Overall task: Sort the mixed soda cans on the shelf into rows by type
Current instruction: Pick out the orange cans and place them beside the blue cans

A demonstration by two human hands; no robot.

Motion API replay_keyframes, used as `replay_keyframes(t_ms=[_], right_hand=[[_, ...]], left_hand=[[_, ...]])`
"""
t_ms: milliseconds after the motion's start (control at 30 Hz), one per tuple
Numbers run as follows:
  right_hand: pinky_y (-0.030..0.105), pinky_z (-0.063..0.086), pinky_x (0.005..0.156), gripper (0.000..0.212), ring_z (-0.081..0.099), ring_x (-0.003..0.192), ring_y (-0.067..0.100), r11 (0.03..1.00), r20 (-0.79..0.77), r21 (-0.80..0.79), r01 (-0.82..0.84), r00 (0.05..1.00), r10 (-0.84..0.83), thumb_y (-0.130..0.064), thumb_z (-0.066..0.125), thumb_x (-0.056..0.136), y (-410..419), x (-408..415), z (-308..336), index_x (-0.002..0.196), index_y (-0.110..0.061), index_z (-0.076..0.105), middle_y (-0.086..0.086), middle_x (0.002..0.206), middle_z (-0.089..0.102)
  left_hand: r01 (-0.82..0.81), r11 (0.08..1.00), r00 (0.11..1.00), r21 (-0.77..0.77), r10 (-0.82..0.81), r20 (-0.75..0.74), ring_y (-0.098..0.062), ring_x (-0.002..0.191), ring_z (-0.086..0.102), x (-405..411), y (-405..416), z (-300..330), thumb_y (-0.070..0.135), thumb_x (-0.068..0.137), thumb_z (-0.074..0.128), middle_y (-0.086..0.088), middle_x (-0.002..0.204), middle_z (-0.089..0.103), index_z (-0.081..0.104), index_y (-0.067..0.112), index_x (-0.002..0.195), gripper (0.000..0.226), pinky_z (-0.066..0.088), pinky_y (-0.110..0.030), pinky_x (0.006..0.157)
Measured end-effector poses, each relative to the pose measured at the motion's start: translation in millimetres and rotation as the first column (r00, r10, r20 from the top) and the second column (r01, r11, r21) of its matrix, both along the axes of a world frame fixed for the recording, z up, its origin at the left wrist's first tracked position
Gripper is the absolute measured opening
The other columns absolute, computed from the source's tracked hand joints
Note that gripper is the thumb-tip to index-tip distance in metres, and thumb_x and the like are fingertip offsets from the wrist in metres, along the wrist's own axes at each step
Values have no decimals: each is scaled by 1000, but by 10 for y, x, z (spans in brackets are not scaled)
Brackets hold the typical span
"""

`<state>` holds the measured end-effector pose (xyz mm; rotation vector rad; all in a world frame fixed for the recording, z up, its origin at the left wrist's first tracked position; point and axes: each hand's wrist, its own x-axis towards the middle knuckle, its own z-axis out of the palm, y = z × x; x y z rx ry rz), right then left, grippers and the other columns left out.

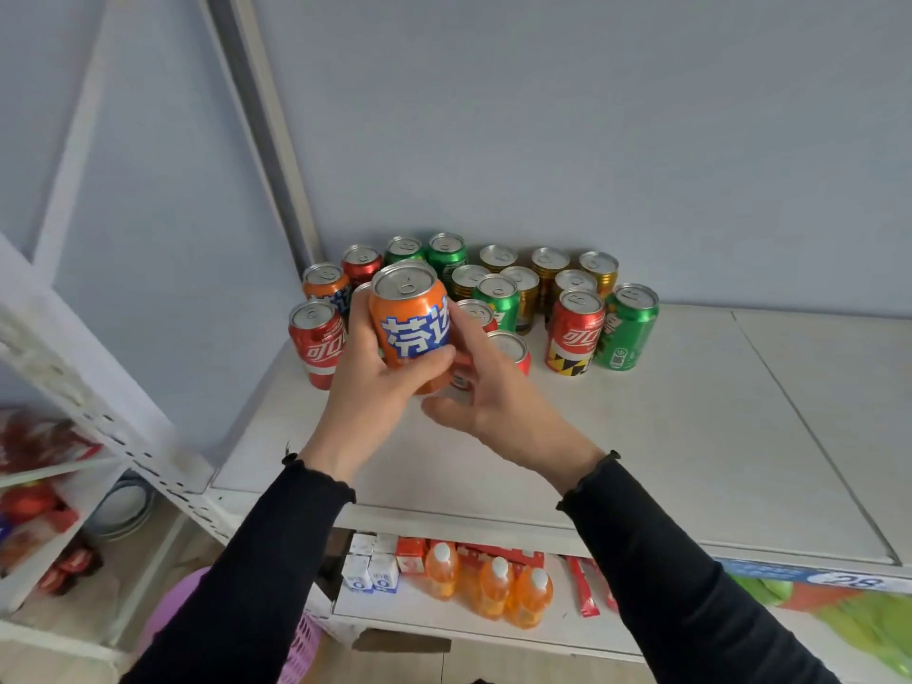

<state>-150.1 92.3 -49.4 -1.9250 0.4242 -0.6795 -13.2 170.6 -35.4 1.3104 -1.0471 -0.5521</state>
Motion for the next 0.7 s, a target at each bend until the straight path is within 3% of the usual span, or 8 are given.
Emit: replay_keyframes(t_ms=[133,267,300,367,433,500,600,700], right_hand=[[33,55,95,80,64,113,6,983,78,-5,185,980,-184,-22,85,78,39,169,23,145,-20,41,-14,126,63],[31,57,86,61,70,99,14,949,178,182,259,940,-291,-19,88,75,23,250,10,125,-16,55,-2,111,71],[32,58,85,61,71,98,16,938,183,222,266,934,-308,-19,89,74,5,253,7,125,-16,55,0,110,72],[32,58,85,63,71,99,16,925,174,257,278,929,-328,-19,89,74,-14,246,13,126,-17,55,0,112,73],[35,59,87,66,71,101,16,918,170,276,285,926,-338,-22,89,73,-30,233,16,128,-19,54,-1,114,72],[36,59,89,67,70,103,16,913,165,274,301,921,-353,-24,89,73,-26,210,27,129,-20,54,-2,115,72],[33,59,88,63,70,101,13,909,155,260,326,915,-372,-22,88,73,-2,166,53,127,-20,55,-2,114,72],[26,59,84,62,71,98,10,904,149,264,336,912,-382,-18,87,74,15,114,73,127,-19,55,-4,112,72]], left_hand=[[35,996,999,82,-37,18,-6,107,69,-6,-13,130,8,82,81,8,115,71,47,20,132,61,54,-20,88],[157,970,979,185,-177,98,3,107,66,138,-34,380,50,92,57,20,111,72,62,32,119,33,53,-22,93],[150,964,974,220,-183,134,6,105,66,271,-84,436,60,92,49,23,108,73,67,34,112,37,52,-24,95],[-14,955,947,295,-82,311,-2,104,66,711,-271,463,73,90,49,15,111,73,70,29,112,53,51,-33,98],[-237,889,878,391,24,479,-14,110,62,1224,-487,414,71,83,62,6,125,65,62,24,126,64,50,-38,94],[-340,804,832,487,16,555,-24,112,59,1617,-701,340,62,82,71,-4,130,60,54,15,134,72,49,-39,91],[-320,673,854,668,-100,510,-25,103,58,1915,-932,238,46,83,78,-8,119,64,60,8,126,60,46,-36,85],[-202,592,886,780,-229,403,-26,95,71,2085,-1088,106,58,59,85,-5,99,77,74,18,105,62,58,-45,89]])
